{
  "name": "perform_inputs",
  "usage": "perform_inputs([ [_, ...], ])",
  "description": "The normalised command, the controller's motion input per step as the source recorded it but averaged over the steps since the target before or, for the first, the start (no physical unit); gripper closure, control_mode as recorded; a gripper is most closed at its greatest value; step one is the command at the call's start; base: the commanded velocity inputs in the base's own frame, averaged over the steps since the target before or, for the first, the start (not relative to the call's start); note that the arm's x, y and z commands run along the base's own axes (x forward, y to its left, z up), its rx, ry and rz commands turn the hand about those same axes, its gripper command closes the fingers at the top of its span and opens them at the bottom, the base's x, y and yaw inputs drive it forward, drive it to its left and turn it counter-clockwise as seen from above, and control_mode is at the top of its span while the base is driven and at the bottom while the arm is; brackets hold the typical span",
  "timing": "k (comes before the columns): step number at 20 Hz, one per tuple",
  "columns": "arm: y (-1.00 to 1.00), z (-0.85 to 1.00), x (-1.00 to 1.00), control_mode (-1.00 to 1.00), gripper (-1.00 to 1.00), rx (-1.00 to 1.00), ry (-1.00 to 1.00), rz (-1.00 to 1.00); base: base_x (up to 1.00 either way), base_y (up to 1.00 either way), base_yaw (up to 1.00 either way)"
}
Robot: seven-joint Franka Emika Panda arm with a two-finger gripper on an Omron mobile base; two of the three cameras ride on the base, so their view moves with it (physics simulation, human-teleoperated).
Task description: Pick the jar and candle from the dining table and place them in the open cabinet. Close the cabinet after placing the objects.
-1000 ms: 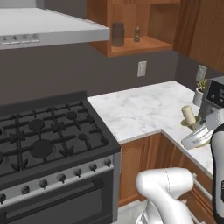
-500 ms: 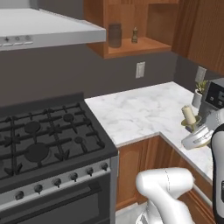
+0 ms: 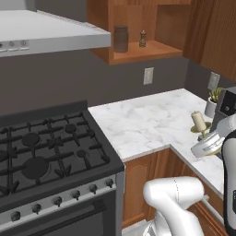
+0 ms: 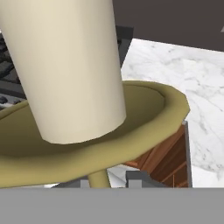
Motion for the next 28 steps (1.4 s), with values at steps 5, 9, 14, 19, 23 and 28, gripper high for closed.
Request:
perform_inputs([
  [5, 0.0, 0.0, 0.0, 1.0, 1.0, 0.0, 0.0, 0.0, 0.29, -0.28, 0.0],
  [9, 0.0, 0.0, 0.0, 1.0, 1.0, 0.0, 0.0, 0.0, 0.3, -0.26, 0.0],
  [14, 0.0, 0.0, 0.0, 1.0, 1.0, 0.0, 0.0, 0.0, 0.35, -0.19, 0.0],
  [19, 0.0, 0.0, 0.0, 1.0, 1.0, 0.0, 0.0, 0.0, 0.45, -0.23, 0.0],
  [23, 0.0, 0.0, 0.0, 1.0, 1.0, 0.0, 0.0, 0.0, 0.47, -0.22, 0.0],
  [28, 0.0, 0.0, 0.0, 1.0, 1.0, 0.0, 0.0, 0.0, 0.42, -0.22, 0.0],
])
